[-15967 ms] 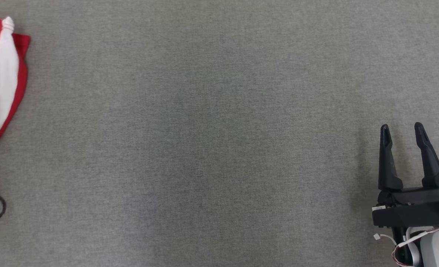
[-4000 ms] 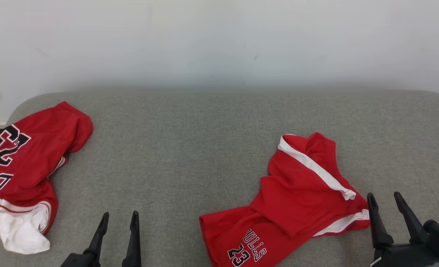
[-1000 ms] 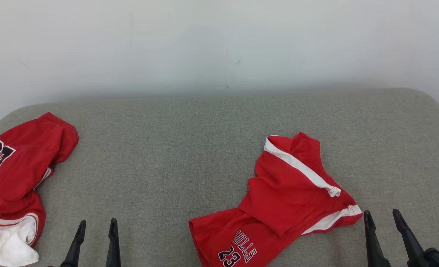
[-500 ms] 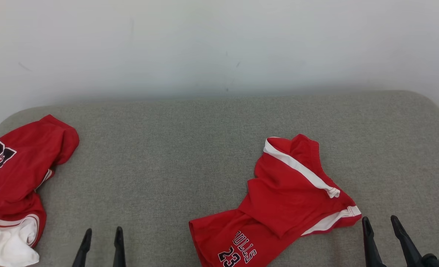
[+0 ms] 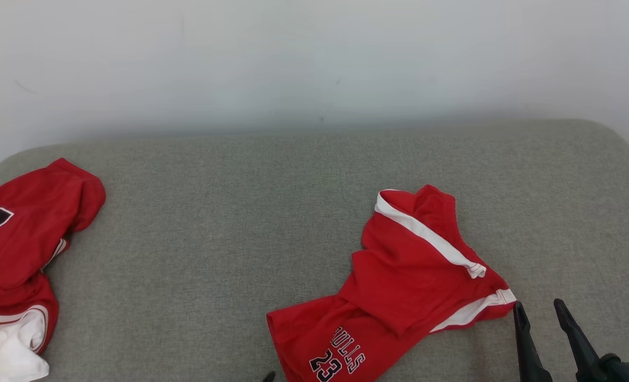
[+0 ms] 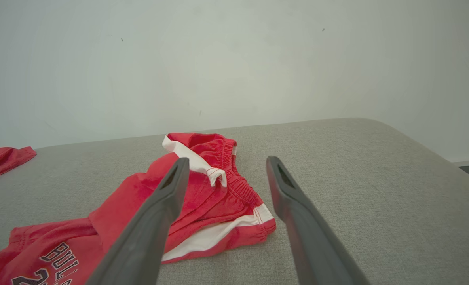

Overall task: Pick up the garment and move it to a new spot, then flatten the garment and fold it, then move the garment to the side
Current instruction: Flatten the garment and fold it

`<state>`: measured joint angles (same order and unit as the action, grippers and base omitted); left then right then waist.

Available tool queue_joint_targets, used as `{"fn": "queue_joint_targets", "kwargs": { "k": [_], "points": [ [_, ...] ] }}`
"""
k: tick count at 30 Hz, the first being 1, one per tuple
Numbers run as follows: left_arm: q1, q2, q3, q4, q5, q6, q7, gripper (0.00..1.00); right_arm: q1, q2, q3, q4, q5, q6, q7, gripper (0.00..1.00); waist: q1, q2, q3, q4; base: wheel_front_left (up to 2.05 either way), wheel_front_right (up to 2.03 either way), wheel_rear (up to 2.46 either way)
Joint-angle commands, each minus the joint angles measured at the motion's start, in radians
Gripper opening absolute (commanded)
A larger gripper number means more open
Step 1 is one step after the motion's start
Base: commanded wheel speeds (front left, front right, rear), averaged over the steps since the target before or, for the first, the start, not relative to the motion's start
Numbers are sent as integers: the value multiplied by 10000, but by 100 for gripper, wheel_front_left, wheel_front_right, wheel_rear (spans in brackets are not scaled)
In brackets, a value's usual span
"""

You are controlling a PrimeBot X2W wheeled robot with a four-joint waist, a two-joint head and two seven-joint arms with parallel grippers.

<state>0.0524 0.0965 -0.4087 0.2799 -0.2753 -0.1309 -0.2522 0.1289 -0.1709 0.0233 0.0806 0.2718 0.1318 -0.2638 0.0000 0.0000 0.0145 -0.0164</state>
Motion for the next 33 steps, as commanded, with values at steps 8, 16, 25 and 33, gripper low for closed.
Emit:
{"fn": "queue_joint_targets", "kwargs": {
  "k": [8,16,25,33],
  "points": [
    [-652,184,-1706,1287,-708,13,-42,100,-264,-50,18,-15,118,-22,-11,100,0,0,384,-339,0,0,0],
    [-1528,12,-2421,2508,-1225,13,-123,60,-422,17,-1,15,83,-22,-11,100,0,0,610,-580,0,0,0],
    [-2447,58,-1245,1976,-1102,31,-133,0,-469,68,-123,32,-14,-22,-11,100,0,0,592,-508,0,0,0],
    [-3217,739,123,1330,-858,111,-134,0,-658,-27,-41,106,-20,-22,-11,100,0,0,609,-580,0,0,0]
  ]
}}
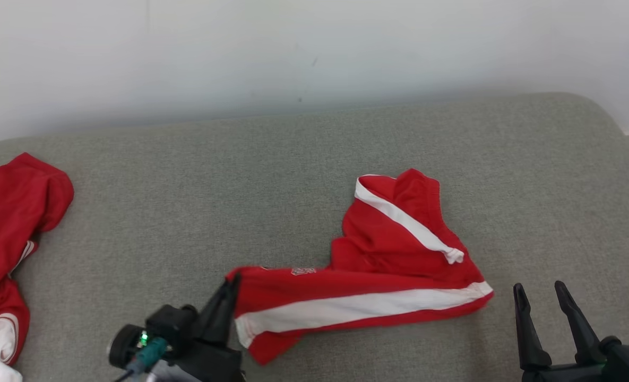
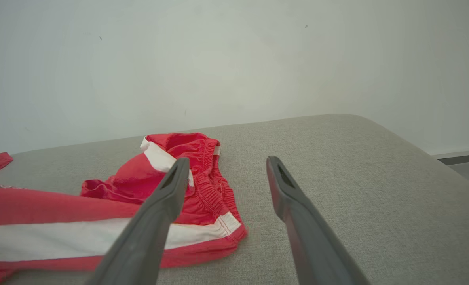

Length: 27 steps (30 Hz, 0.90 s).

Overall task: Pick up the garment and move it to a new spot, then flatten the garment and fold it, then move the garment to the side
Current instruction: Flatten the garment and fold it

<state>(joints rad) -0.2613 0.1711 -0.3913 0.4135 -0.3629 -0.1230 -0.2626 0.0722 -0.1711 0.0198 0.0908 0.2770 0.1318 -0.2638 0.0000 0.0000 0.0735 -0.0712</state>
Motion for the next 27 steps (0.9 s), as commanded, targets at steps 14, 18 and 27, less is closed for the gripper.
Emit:
{"fn": "queue_joint_targets", "kwargs": {
  "k": [14,18,27],
  "points": [
    [5,-140,907,1243,165,-25,-32,100,-372,-30,63,289,-50,-23,-11,100,0,0,194,-304,0,0,0],
    [342,-318,1255,945,292,-46,-32,100,-311,-35,52,321,-60,-23,-11,100,0,0,-24,-120,0,0,0],
    [1423,-335,2572,-939,751,-22,-33,100,-105,-20,-7,143,-68,-23,-11,100,0,0,-357,434,0,0,0]
  ]
}}
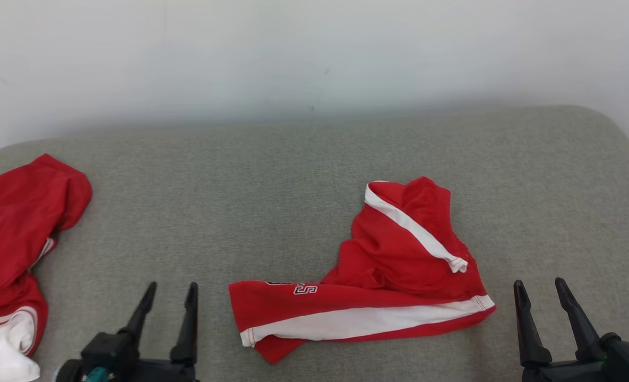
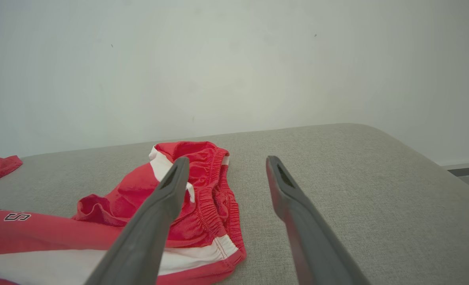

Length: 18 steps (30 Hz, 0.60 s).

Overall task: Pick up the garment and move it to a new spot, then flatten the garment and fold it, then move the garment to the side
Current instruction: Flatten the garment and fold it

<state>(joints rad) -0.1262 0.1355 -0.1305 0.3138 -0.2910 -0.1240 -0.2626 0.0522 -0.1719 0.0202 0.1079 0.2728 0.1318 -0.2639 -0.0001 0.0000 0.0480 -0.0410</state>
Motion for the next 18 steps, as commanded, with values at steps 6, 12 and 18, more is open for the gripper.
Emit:
{"fn": "queue_joint_targets", "kwargs": {
  "k": [6,12,18],
  "points": [
    [840,-36,939,-1263,500,42,-33,100,202,-39,-57,-89,-95,-23,-9,100,1,0,-356,395,0,0,0],
    [1471,-253,1584,-1891,839,39,-33,100,309,-58,41,-84,-103,-23,-9,100,1,0,-509,421,0,0,0],
    [2036,-500,1900,-2156,1013,6,-33,100,409,-114,32,-85,-81,-23,-9,100,1,0,-577,361,0,0,0]
  ]
}}
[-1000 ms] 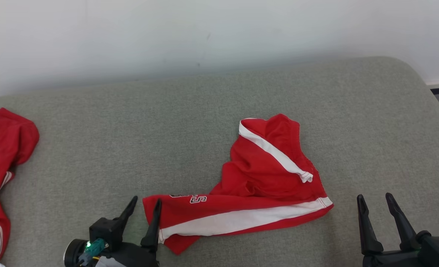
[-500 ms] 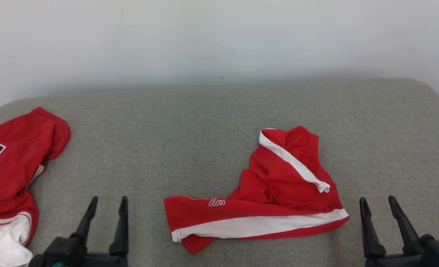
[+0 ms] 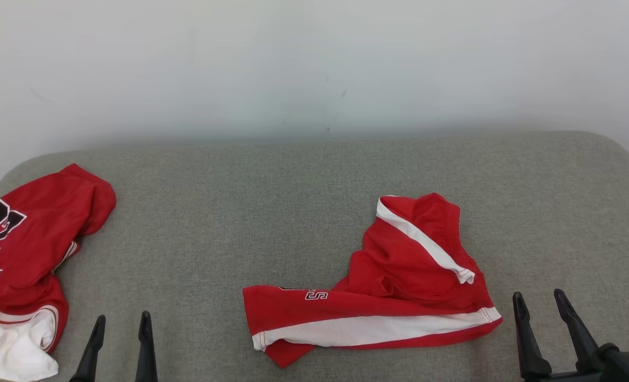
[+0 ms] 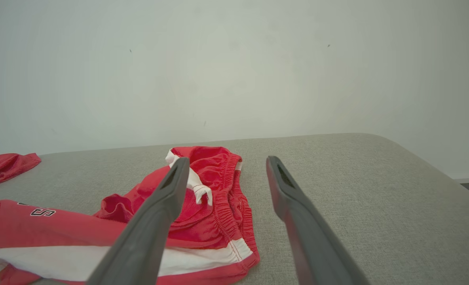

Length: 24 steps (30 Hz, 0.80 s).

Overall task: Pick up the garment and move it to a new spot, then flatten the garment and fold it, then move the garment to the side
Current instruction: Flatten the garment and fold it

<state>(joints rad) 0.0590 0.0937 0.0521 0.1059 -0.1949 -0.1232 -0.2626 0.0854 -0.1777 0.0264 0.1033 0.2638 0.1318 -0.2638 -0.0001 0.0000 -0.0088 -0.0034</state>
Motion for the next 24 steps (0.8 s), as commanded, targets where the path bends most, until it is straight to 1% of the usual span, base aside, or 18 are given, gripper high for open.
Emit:
{"fn": "queue_joint_targets", "kwargs": {
  "k": [1,4,13,17,21,24],
  "points": [
    [263,-111,95,-111,87,-5,-33,100,132,-51,-47,-39,4,-23,-9,100,1,0,-12,-14,0,0,0],
    [370,-176,88,-150,314,-15,-33,100,215,-19,-86,-1,0,-23,-11,100,1,0,-11,-4,0,0,0],
    [272,-319,57,-96,432,-47,-33,100,197,20,-58,120,-24,-23,-11,100,1,0,17,42,0,0,0],
    [236,-345,-70,-8,418,-72,-33,100,149,-78,6,252,-35,-23,-11,100,1,0,26,49,0,0,0],
    [148,-307,-686,339,390,-84,-33,100,-66,-393,207,608,-12,-23,-9,100,1,0,76,100,0,0,0],
    [-17,-123,-1549,758,224,-70,-33,100,-257,-759,458,1030,59,-23,-9,100,1,0,169,134,0,0,0]
  ]
}}
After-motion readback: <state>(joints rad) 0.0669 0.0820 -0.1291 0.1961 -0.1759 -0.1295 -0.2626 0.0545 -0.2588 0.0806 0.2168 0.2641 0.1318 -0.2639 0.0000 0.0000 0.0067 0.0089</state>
